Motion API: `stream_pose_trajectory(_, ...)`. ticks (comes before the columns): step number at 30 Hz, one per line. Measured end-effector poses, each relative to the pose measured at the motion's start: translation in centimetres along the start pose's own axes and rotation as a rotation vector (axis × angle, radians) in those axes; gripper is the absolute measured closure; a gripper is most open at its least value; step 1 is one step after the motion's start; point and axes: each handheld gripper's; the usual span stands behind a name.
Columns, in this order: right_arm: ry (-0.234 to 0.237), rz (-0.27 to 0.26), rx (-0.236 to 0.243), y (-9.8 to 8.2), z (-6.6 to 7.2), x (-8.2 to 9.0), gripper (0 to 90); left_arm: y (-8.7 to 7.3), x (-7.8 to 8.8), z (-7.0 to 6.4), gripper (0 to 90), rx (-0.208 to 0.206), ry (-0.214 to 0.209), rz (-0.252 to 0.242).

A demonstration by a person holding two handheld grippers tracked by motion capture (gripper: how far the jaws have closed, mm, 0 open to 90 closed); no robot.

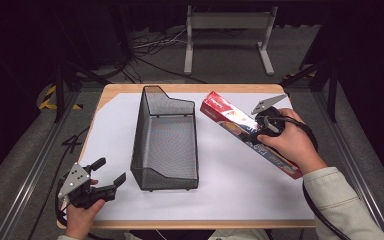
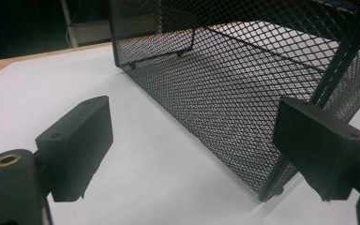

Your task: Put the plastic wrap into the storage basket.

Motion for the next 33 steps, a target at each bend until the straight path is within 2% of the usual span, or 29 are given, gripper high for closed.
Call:
stream_pose_trajectory(8,-0.006,-0.063,-0.006,0.6,0.6,1.0,40.1,0.0,0.0,0.0,13.4,0.001,0.000,-0.001)
stream_pose_trajectory(12,-0.021,-0.138,-0.011,0.9,1.0,1.3,40.1,0.0,0.0,0.0,13.4,0.002,0.001,-0.001)
stream_pose_trajectory(15,-0.015,-0.165,-0.013,1.2,1.4,1.4,40.1,0.0,0.0,0.0,13.4,0.002,0.001,-0.001)
stream_pose_trajectory(22,-0.008,-0.172,-0.009,2.1,2.3,1.4,40.1,0.0,0.0,0.0,13.4,0.000,0.001,-0.004)
stream_pose_trajectory(32,-0.001,-0.166,-0.064,4.5,4.2,0.8,40.1,0.0,-0.1,0.0,13.4,-0.004,0.000,-0.001)
stream_pose_trajectory(33,-0.001,-0.146,-0.107,5.3,4.8,0.5,40.1,0.0,-0.1,0.0,13.4,-0.005,-0.001,-0.001)
Point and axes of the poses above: each handheld gripper's, and its own axes: x roughly backward along the jaws, y roughly out of its top, z roughly to its left, and after that the axes turned 6 degrees about -y, right-handed
